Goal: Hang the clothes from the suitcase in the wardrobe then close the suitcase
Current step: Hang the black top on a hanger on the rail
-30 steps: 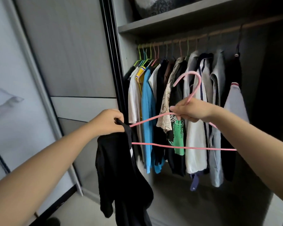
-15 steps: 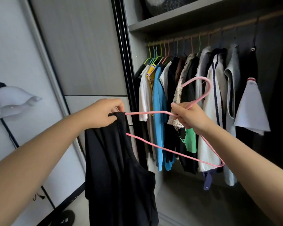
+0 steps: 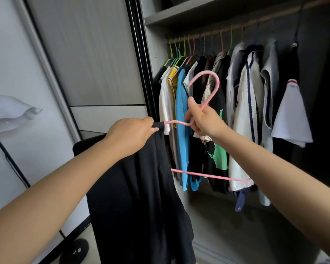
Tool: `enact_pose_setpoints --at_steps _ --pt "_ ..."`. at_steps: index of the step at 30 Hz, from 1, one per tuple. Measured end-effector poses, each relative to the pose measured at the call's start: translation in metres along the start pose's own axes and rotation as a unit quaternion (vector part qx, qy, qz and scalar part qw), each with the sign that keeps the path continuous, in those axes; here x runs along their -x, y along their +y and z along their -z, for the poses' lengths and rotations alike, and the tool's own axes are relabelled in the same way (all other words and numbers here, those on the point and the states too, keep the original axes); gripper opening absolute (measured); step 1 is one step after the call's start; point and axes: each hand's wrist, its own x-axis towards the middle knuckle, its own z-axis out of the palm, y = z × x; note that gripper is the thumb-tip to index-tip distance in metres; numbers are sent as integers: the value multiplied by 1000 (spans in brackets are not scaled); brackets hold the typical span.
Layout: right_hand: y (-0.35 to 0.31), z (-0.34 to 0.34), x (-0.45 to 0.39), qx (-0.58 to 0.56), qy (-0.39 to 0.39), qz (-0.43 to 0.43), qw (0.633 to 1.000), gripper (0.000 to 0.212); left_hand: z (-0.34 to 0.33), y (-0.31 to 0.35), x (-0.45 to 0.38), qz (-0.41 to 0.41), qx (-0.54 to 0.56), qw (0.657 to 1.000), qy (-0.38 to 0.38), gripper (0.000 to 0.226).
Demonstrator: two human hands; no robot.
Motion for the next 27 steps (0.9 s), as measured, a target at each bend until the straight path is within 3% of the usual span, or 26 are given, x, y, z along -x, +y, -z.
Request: enact_pose_setpoints --at_steps 2,5,7,10,11,13,17,21,24,27 --pt "12 2 -5 70 106 108 986 42 0 -4 -1 28 9 1000 5 42" --pt "48 5 6 217 236 263 910 30 0 -17 -7 101 62 993 19 43" --pt "72 -3 18 221 151 292 918 28 1 -21 -10 126 84 988 36 43" --pt "75 -31 31 120 -87 171 974 36 3 -17 -17 117 73 989 56 43" --pt "76 -42 30 96 -108 146 979 41 3 -14 -18 111 66 990 55 43" --pt "76 -64 24 57 -71 150 985 40 0 -7 -23 110 70 990 50 43" --pt "72 -75 21 -90 -35 107 990 16 -8 -5 -25 143 88 985 36 43" --pt "77 -56 25 -155 -108 70 980 11 -16 -18 -19 206 141 968 16 43" --pt "82 -41 15 -137 -189 34 972 20 -22 -21 -15 208 155 966 7 43" --pt "84 -20 15 -150 -256 31 955 15 -24 -20 -11 208 154 966 19 44"
